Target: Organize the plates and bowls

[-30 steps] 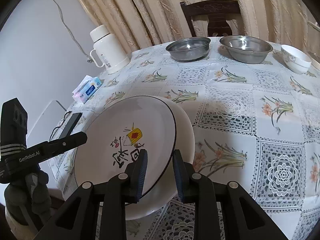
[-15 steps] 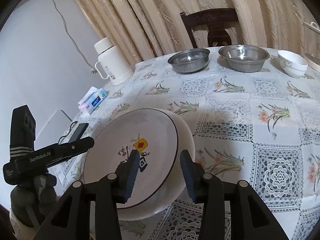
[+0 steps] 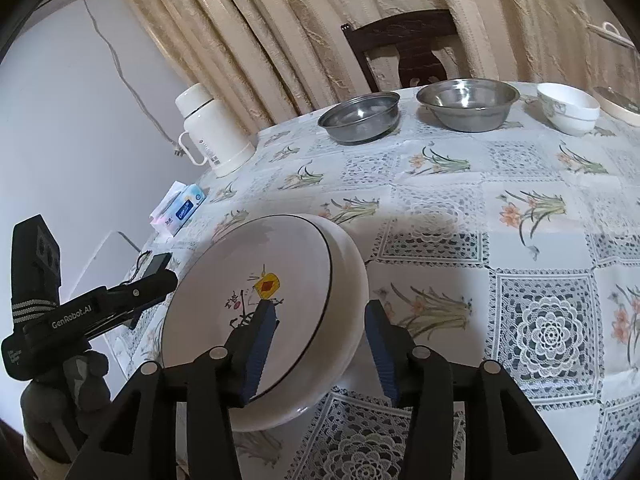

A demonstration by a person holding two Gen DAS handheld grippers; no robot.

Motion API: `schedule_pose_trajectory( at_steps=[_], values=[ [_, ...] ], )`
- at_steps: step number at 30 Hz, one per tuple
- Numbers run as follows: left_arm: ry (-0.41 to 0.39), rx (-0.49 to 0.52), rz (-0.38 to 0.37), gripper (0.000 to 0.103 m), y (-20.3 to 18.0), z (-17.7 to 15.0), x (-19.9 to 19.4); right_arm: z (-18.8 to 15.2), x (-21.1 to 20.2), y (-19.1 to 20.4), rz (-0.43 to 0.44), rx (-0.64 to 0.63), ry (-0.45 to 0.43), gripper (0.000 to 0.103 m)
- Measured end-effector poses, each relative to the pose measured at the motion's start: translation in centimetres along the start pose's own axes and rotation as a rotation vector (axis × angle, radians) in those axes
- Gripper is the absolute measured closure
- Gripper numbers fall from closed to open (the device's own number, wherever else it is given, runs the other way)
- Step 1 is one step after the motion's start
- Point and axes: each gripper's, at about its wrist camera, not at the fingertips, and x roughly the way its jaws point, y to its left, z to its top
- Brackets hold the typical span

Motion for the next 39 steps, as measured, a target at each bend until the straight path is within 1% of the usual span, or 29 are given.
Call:
schedule_pose_trajectory(
  at_steps=[4,7,16,23,26,28,33,39],
  values=[
    [-0.031,0.033,0.044,0.044,-0.9,-0.2,-0.1,-0.3,-0.2,-0.3,0.000,0.014,0.001,0.050],
    [-0.040,0.053,0.056,0.044,-1.5,-0.4,0.0,-0.5,-0.5,-0.6,-0.002,0.027,0.000,0.049],
    [-0.035,0.058,0.027,0.044,-2.5,-1.3,-0.5,-1.2,-2.1,-0.8,-0.003,0.057,-0.021,0.046],
    [-0.082,0.061,0.030,0.043,-3.0,-2.1,-3.1,-1.5,-3.8,0.3,0.020,0.028,-0.053,0.042],
    [-0.107,0.061,0.032,0.040,-3.1,-2.4,-4.2,-1.8,-4.6,0.4,0.024,0.014,-0.067,0.041],
    [-0.115,0.058,0.030,0.040,-3.3,-2.5,-4.5,-1.9,-5.1,0.2,0.022,0.019,-0.077,0.039],
    [-0.103,0.083,0.009,0.040,-4.7,-3.0,-4.2,-2.1,-5.7,-1.2,0.003,0.060,-0.098,0.038],
    [-0.064,0.120,-0.030,0.040,-6.1,-3.5,-3.1,-2.2,-5.2,-1.6,-0.005,0.079,-0.083,0.038]
  ],
)
